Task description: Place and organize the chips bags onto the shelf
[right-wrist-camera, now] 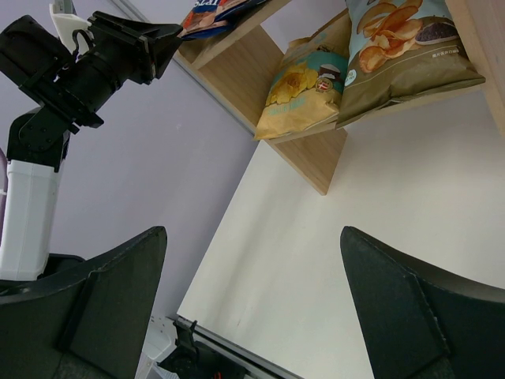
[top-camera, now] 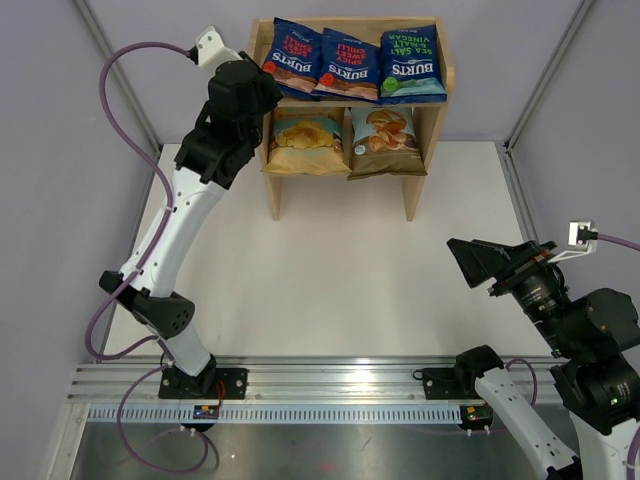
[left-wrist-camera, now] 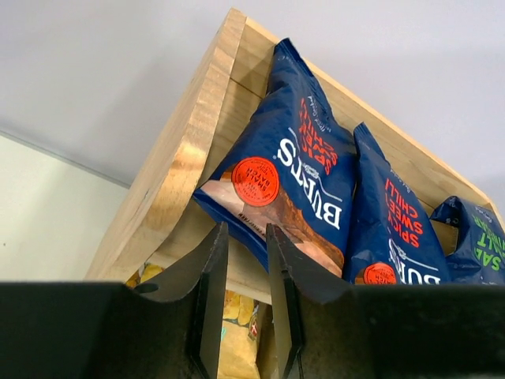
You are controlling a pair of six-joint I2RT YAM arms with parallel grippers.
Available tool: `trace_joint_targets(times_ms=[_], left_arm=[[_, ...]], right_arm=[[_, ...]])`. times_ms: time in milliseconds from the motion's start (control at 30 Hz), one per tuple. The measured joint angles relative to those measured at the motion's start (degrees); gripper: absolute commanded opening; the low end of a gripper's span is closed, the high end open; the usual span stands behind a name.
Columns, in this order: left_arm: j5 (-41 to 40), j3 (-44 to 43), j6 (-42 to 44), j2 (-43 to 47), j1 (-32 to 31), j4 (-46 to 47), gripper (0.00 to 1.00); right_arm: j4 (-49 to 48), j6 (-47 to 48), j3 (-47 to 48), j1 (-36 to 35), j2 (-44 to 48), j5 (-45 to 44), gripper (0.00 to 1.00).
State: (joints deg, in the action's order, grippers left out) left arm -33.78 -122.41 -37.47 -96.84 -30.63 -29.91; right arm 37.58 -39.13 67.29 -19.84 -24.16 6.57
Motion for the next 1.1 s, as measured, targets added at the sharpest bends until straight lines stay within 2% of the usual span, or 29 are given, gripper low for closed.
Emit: trace_joint_targets(times_ms=[467,667,767,833,1100], left_arm=[[-0.9,-2.5,3.0,-3.8,0.7,0.2,0.3],[-1.0,0.8,1.9,-3.7,0.9,1.4,0.31],[-0.9,2.8,1.4,-2.9,0.9,3.3,0.35],[-0.9,3.5,1.4,-2.0,0.9,3.3,0.43],[1.0,5.9,1.3,2.8,0.5,3.1,0.64]], right_arm=[[0.0,0.6,0.0,0.0,0.3,0.0,1.0],[0.0,0.8,0.0,0.0,0.3,0.0,0.99],[0.0,0.9,0.0,0.0,0.3,0.0,0.99],[0.0,1.0,0.0,0.0,0.3,0.0,0.99],[0.0,2.7,0.0,0.0,-1.8,0.5,0.99]])
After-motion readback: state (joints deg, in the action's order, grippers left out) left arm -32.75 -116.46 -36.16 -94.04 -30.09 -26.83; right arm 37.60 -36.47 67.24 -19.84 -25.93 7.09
